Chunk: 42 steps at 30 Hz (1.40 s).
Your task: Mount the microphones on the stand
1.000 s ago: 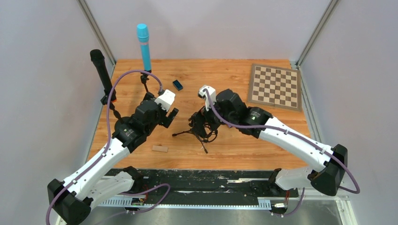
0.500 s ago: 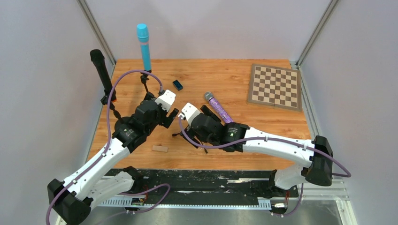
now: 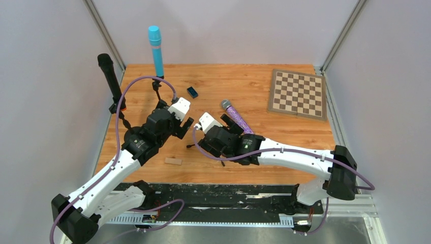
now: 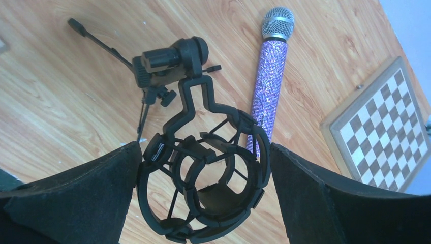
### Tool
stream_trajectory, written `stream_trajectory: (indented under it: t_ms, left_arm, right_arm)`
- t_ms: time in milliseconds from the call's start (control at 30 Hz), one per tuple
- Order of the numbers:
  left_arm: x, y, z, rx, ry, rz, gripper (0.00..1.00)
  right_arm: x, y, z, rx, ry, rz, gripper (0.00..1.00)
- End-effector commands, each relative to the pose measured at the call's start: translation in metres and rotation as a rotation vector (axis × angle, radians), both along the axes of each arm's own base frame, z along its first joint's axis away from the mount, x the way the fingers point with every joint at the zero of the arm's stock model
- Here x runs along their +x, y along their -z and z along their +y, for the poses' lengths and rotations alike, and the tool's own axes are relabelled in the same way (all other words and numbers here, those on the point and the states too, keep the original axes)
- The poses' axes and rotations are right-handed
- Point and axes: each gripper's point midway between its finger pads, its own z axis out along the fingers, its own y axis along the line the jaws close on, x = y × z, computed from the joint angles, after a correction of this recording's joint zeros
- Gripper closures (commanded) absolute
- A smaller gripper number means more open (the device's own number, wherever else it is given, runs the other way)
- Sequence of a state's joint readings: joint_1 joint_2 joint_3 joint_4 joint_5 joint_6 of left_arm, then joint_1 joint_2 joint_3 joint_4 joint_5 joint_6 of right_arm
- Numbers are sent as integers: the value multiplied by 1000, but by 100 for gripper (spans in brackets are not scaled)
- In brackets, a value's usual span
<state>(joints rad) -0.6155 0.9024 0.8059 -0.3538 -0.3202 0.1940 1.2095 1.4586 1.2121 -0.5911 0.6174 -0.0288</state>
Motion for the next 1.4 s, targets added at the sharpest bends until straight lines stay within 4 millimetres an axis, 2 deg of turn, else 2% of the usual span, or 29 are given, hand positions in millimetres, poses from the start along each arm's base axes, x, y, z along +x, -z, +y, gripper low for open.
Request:
stream_trajectory:
  t_ms: [0, 400, 633, 1033, 1233, 1367]
  left_arm:
    - [3, -8, -5, -8, 18, -34, 0]
    - [3, -7, -5, -6, 21, -30, 0]
    - [3, -6, -5, -3, 20, -27, 0]
    - [3, -6, -5, -3, 20, -26, 0]
    - [3, -5, -5, -2, 18, -25, 0]
    - [3, -5, -5, -3, 18, -25, 0]
  right_arm:
    - [8, 6, -13, -69, 56, -40, 0]
    - [28, 12, -35, 40, 137, 85, 0]
    - [39, 19, -39, 44, 170, 111, 0]
    - [61, 23, -47, 157, 238, 210, 0]
    - [63, 25, -48, 195, 231, 242, 0]
    - [57, 22, -44, 252, 175, 260, 0]
